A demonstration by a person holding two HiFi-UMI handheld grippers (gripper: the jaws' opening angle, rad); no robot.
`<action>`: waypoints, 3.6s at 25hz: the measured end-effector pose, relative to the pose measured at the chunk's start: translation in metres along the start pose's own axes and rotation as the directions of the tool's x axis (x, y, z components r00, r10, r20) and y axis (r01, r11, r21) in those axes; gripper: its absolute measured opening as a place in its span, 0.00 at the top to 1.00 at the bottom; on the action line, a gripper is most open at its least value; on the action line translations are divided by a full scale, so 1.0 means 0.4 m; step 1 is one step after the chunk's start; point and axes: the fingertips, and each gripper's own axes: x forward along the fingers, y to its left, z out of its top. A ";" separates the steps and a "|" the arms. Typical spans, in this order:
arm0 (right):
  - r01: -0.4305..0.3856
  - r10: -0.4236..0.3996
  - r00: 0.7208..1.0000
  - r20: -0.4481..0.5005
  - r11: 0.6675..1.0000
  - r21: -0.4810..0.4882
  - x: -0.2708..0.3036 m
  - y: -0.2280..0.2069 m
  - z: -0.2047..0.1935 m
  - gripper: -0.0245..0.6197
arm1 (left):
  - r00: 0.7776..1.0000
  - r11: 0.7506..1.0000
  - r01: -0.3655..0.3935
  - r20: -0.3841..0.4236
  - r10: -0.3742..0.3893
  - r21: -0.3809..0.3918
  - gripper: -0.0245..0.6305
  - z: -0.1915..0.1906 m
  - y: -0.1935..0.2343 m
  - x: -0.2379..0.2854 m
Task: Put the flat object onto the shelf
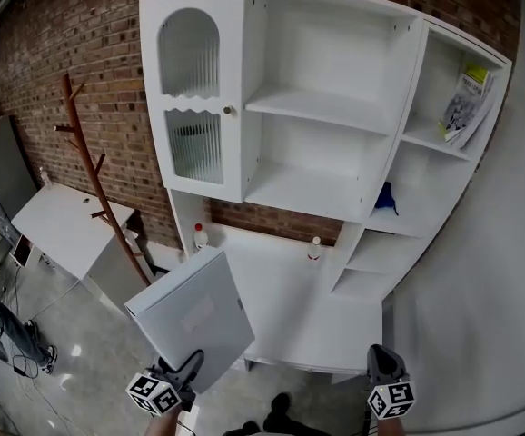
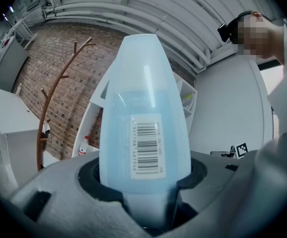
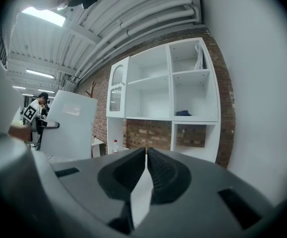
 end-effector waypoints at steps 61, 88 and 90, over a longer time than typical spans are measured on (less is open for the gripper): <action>-0.046 0.054 0.988 0.147 0.997 -0.058 0.528 -0.208 0.266 0.91 | 0.976 0.975 0.206 0.051 -0.210 0.081 0.54 0.314 -0.039 0.706; -0.044 0.073 0.980 0.188 0.987 -0.158 0.529 -0.170 0.376 0.91 | 0.964 0.946 0.248 0.152 -0.219 -0.210 0.54 0.440 -0.118 0.886; -0.051 0.079 0.980 0.184 0.987 -0.154 0.532 -0.163 0.373 0.91 | 0.966 0.938 0.239 0.162 -0.202 -0.251 0.54 0.442 -0.113 0.896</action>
